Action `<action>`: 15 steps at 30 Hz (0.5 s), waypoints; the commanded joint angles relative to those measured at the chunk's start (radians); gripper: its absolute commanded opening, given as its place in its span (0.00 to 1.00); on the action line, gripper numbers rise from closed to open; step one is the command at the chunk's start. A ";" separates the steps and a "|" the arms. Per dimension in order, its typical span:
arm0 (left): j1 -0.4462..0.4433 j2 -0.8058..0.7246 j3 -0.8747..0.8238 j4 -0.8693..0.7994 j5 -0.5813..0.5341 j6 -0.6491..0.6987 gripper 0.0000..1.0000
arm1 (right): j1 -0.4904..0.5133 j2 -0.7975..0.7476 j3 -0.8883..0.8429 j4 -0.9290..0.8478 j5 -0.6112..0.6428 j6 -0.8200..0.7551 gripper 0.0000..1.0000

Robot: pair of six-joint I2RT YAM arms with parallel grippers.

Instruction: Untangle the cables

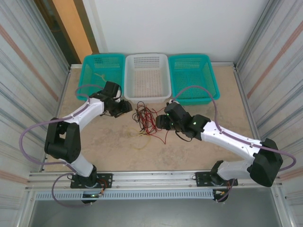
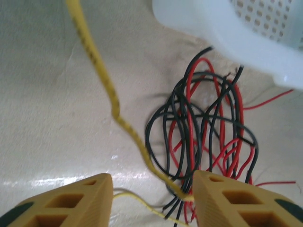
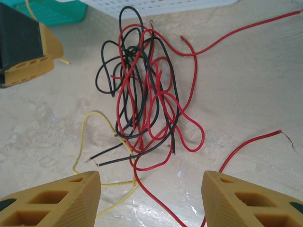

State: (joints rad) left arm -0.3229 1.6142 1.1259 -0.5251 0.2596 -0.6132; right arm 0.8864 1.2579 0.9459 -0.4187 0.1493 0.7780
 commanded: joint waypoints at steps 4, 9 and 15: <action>-0.004 0.018 0.064 -0.007 -0.060 -0.022 0.19 | 0.005 -0.023 -0.013 0.009 0.010 0.007 0.57; -0.005 -0.045 0.038 -0.091 -0.089 -0.011 0.00 | 0.002 -0.027 -0.006 0.015 0.012 -0.002 0.57; 0.001 -0.175 0.043 -0.268 -0.215 0.078 0.00 | -0.004 -0.041 -0.005 0.021 0.010 -0.008 0.57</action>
State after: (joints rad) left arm -0.3225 1.5181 1.1648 -0.6685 0.1364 -0.5976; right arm 0.8860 1.2514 0.9447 -0.4110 0.1524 0.7776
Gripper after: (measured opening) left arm 0.065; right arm 0.570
